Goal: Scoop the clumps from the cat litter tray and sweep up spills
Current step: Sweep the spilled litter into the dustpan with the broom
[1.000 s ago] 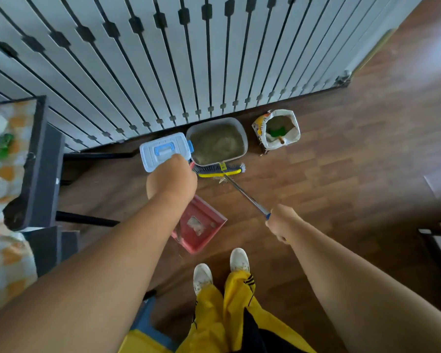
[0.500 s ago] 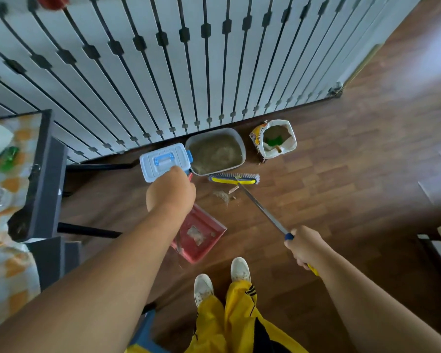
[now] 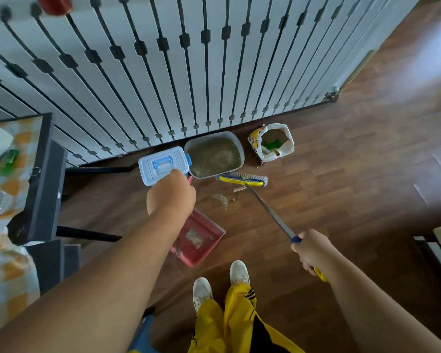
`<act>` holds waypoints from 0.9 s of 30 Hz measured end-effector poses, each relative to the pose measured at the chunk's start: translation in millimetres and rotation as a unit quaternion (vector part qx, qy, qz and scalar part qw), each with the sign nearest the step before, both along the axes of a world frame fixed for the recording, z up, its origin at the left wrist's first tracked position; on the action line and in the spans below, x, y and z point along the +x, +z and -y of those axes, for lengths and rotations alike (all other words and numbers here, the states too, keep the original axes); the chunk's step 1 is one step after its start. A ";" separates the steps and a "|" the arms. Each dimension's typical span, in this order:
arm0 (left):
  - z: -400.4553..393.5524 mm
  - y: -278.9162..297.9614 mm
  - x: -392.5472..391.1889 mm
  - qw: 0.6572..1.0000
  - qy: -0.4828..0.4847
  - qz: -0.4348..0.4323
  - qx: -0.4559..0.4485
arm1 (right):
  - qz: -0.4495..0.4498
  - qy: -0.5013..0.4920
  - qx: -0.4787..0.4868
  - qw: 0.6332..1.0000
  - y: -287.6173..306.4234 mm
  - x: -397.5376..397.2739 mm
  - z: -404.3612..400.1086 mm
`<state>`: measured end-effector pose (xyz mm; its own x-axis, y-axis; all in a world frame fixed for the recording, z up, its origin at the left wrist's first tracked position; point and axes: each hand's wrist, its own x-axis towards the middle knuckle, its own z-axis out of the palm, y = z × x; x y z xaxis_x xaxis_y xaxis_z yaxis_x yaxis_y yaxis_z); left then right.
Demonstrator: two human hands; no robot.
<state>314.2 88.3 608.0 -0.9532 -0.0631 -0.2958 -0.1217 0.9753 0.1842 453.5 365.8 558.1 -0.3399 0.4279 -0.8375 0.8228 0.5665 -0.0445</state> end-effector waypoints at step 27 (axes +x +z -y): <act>0.1 -3.2 3.4 1.000 -0.003 -0.015 -0.019 | 0.001 0.079 0.025 0.997 -25.7 -24.8 67.7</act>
